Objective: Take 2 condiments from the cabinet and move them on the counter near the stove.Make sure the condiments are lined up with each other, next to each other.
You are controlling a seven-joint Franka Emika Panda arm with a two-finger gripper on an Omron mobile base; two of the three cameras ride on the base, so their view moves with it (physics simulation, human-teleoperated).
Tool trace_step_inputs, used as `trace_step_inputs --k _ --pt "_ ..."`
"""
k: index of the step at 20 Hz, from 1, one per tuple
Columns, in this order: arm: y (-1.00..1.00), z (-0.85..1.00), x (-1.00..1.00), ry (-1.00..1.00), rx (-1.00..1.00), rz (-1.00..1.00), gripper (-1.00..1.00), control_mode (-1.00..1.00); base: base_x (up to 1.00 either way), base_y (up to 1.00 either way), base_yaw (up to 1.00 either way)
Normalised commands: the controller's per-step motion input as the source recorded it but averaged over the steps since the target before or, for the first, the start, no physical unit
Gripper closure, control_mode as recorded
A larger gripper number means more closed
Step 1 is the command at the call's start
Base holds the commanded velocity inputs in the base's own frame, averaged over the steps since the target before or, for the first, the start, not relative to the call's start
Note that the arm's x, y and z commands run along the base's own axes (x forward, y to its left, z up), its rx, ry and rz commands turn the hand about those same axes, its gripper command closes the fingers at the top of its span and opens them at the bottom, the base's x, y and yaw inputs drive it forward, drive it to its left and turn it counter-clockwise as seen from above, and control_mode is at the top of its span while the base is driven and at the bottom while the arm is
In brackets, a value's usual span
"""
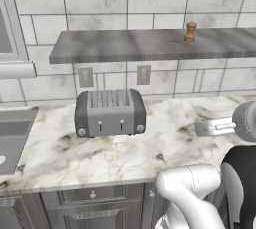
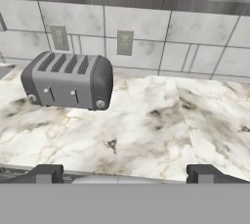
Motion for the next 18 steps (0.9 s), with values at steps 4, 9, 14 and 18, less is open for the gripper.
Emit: trace_step_inputs --k 4,9,14,18 --pt "0.00 0.00 0.00 0.00 0.00 0.00 -1.00 1.00 0.49 -0.09 0.00" --pt "0.00 0.00 0.00 0.00 0.00 0.00 -1.00 1.00 0.04 -0.05 0.00" --pt "0.00 0.00 0.00 0.00 0.00 0.00 -1.00 1.00 0.00 -0.02 0.00" --pt "0.00 0.00 0.00 0.00 0.00 0.00 -1.00 1.00 0.00 -0.03 0.01"
